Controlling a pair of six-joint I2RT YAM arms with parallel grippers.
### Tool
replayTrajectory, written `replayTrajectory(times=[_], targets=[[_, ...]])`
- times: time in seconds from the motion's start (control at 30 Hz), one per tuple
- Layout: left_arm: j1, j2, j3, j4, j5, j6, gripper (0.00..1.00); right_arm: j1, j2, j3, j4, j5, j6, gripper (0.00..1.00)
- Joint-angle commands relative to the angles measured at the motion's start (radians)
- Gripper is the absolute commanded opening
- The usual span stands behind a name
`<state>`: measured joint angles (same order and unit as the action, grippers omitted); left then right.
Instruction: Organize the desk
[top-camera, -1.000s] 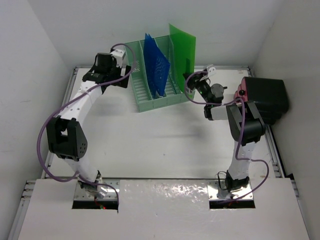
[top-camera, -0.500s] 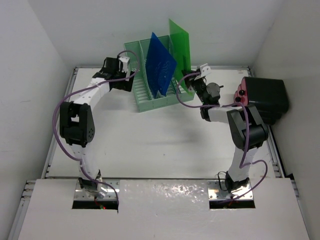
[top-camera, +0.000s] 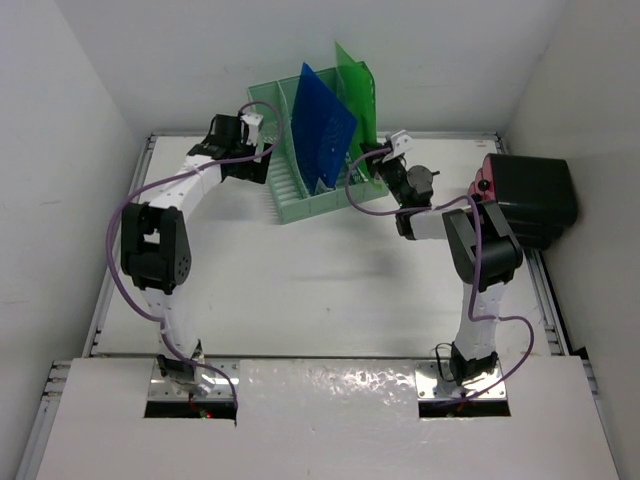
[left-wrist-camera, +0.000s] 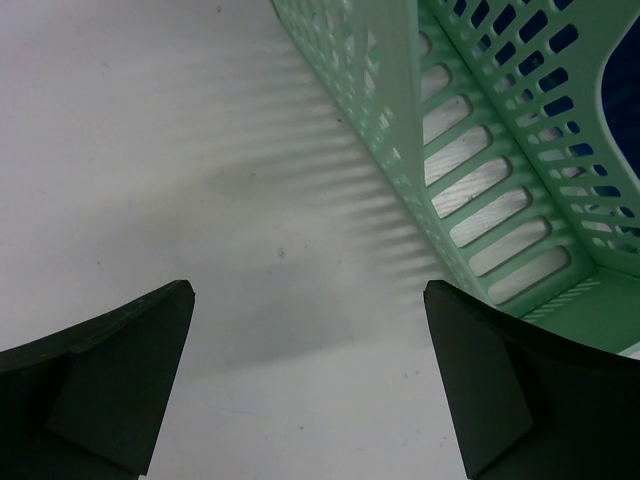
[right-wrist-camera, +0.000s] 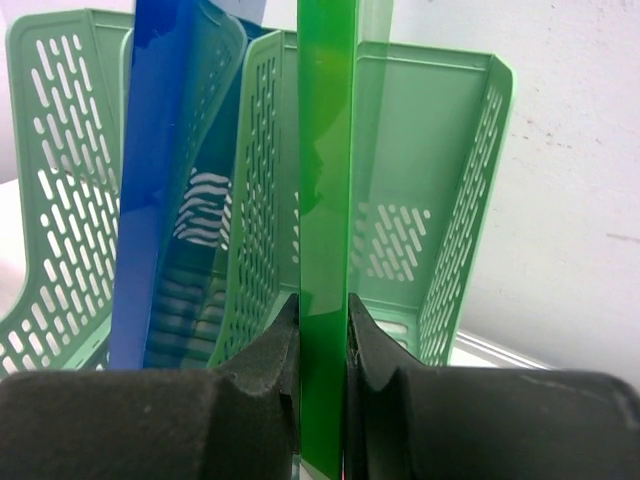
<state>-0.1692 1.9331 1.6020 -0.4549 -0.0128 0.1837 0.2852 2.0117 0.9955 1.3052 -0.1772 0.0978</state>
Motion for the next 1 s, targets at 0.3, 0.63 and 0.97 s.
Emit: replayTrajectory(times=[0.3, 0.63, 0.97], targets=[[-0.021, 0.007, 0.087, -0.010, 0.030, 0.016, 0.99, 0.000, 0.016, 0.161, -0.202, 0.024, -0.044, 0.67], [-0.021, -0.036, 0.050, 0.009, 0.024, 0.034, 0.99, -0.027, -0.080, 0.363, -0.563, 0.050, -0.122, 0.67], [-0.019, -0.063, 0.032, 0.013, 0.031, 0.056, 0.99, -0.078, -0.081, 0.482, -0.646, -0.002, -0.052, 0.34]])
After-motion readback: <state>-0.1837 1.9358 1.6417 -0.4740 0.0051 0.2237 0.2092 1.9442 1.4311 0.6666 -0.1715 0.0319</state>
